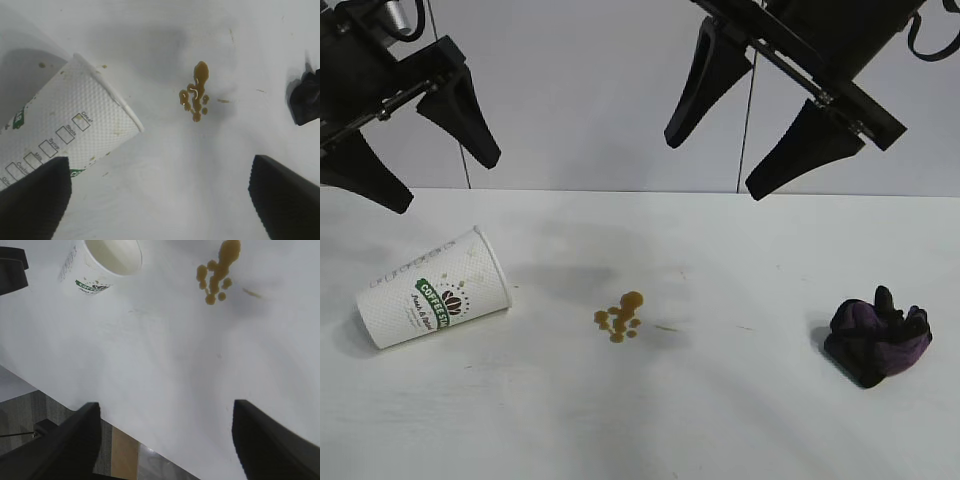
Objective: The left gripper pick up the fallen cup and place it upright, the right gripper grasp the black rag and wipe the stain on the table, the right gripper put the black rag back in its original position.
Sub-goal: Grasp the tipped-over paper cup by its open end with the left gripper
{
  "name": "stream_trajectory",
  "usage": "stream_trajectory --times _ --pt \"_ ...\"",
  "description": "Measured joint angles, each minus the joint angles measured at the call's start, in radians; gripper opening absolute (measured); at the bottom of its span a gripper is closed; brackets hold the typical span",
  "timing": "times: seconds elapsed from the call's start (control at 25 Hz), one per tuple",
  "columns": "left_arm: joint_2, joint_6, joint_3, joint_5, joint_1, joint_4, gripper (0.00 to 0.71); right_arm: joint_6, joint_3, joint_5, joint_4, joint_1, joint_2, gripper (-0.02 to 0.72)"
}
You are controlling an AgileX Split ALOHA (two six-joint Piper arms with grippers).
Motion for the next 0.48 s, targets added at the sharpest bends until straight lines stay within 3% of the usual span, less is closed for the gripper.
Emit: stream_trajectory --times 0.32,0.48 --pt "0.0 0.01 0.0 0.049 0.0 0.0 0.695 0.0 0.0 0.006 0.0 0.0 0.0 0.503" --pt "0.0 0.137 -0.026 0.124 -0.002 0.003 0.695 0.0 0.0 0.006 0.0 0.0 0.0 0.503"
